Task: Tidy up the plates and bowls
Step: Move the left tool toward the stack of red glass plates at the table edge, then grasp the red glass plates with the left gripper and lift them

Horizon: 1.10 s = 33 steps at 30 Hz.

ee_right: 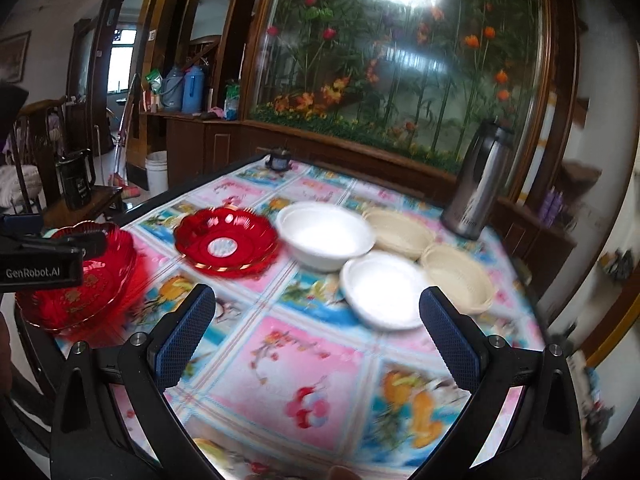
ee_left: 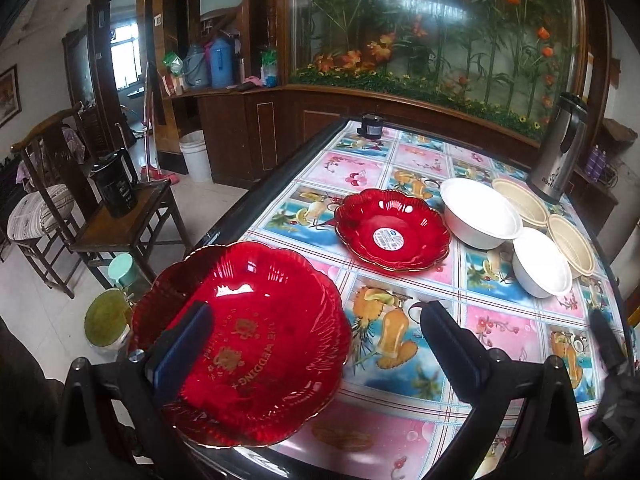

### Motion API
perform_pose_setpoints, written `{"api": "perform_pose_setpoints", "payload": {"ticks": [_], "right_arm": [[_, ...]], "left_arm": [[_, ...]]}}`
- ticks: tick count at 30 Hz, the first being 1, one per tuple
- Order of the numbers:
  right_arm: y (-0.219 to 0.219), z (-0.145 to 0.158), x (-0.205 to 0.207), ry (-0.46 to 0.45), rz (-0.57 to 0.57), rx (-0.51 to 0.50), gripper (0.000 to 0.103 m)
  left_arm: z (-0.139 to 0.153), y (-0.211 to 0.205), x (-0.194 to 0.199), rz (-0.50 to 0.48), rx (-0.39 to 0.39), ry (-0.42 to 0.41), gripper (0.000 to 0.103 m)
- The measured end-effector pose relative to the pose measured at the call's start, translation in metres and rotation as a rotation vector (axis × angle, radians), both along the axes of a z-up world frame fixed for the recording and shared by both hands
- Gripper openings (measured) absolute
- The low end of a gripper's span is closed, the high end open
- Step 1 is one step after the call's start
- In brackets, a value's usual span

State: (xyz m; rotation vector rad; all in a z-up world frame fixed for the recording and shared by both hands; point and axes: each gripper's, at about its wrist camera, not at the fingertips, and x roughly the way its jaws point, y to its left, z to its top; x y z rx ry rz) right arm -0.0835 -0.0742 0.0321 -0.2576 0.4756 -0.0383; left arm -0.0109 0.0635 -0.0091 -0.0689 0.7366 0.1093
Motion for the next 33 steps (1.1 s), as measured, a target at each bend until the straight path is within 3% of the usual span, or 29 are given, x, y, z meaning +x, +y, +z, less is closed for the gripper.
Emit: {"api": "perform_pose_setpoints", "payload": {"ticks": [4,9,11,13,17,19,22,26,33], "right_arm": [[-0.017,0.029,-0.024,-0.068,-0.04,-0.09,0.103],[-0.061,0.075,-0.076,-0.149,-0.132,-0.062,0.103],[-0.075,0.095,-0.1,-0.18,-0.169,-0.094,0.103],[-0.083,0.114,-0.125,-0.221,-0.205,-0.15,0.103],[-0.084,0.14,-0.182,-0.33,-0.308,-0.36,0.103],[-0.086,0.149,-0.212,-0.365,-0.342,-0.379,0.103],[-0.09,0.157,-0.243,-0.364,-0.337,-0.296,0.103],[-0.102,0.155,-0.246,-0.336,-0.256,-0.099,0.103],[-0.066,0.09,-0.137,-0.141,0.018,0.171,0.103]], "left_arm": [[0.003,0.003,-0.01,-0.003,0.003,-0.014,0.103],[0.009,0.004,-0.035,-0.019,0.043,-0.038,0.103],[0.014,0.007,-0.049,-0.022,0.048,-0.054,0.103],[0.019,0.011,-0.063,-0.017,0.043,-0.075,0.103],[0.035,0.018,-0.096,-0.011,0.036,-0.128,0.103],[0.043,0.021,-0.112,-0.009,0.045,-0.154,0.103],[0.052,0.025,-0.132,-0.011,0.049,-0.201,0.103],[0.049,0.03,-0.131,-0.013,0.066,-0.175,0.103],[0.027,0.058,-0.109,0.061,0.066,-0.123,0.103]]}}
